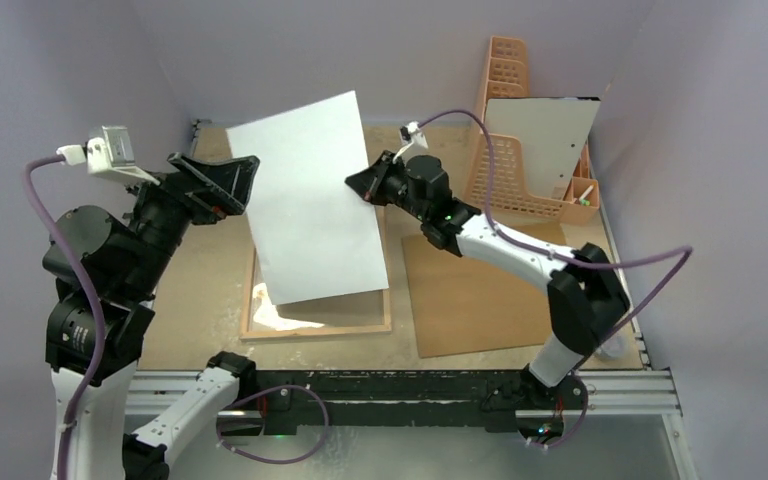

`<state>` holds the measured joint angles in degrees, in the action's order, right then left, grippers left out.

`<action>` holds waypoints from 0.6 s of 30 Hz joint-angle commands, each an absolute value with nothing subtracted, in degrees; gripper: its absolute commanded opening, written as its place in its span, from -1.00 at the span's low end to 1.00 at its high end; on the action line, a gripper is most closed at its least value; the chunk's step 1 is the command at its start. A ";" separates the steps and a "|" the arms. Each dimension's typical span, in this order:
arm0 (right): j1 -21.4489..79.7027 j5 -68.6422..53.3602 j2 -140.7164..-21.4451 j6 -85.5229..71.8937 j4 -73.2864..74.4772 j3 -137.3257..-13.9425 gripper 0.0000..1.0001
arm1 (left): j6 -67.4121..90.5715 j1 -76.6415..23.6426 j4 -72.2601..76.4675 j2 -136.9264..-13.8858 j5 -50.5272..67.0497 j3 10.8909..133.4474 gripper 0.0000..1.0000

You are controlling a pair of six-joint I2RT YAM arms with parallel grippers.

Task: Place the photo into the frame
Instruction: Turn over the photo from the photo frame.

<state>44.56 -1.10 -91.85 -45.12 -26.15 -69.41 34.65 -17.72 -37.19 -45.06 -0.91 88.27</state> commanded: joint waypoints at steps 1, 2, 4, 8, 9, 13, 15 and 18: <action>41.81 -2.62 -98.64 -55.06 -17.93 -70.62 -1.00 | 32.34 -17.40 -38.25 -44.82 -4.14 85.58 0.95; 41.37 -2.68 -100.85 -55.07 -16.38 -71.60 -1.00 | 32.50 -17.40 -38.36 -44.84 -4.13 84.86 0.95; 40.69 -5.36 -104.71 -55.31 -15.23 -73.11 -1.00 | 32.95 -17.40 -38.41 -44.99 -3.90 83.51 0.95; 40.61 -9.28 -109.56 -56.07 -14.44 -74.93 -1.00 | 33.41 -17.40 -39.44 -45.50 -4.78 81.41 0.94; 40.61 -9.18 -110.17 -56.55 -14.34 -74.90 -1.00 | 33.56 -17.40 -39.83 -45.64 -5.43 80.98 0.94; 40.48 -8.30 -112.17 -56.67 -14.07 -75.38 -1.00 | 33.99 -17.40 -41.76 -46.41 -7.37 79.29 0.94; 40.50 -8.03 -113.46 -56.43 -13.74 -75.85 -1.00 | 34.14 -17.40 -42.44 -46.88 -7.81 78.85 0.94; 40.44 -8.01 -114.85 -56.91 -14.48 -75.92 -1.00 | 34.25 -17.40 -43.09 -47.42 -7.68 78.19 0.93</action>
<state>40.42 -7.18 -113.93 -55.57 -13.41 -73.41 34.28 -17.72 -42.35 -46.74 -6.33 78.96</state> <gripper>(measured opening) 0.004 0.969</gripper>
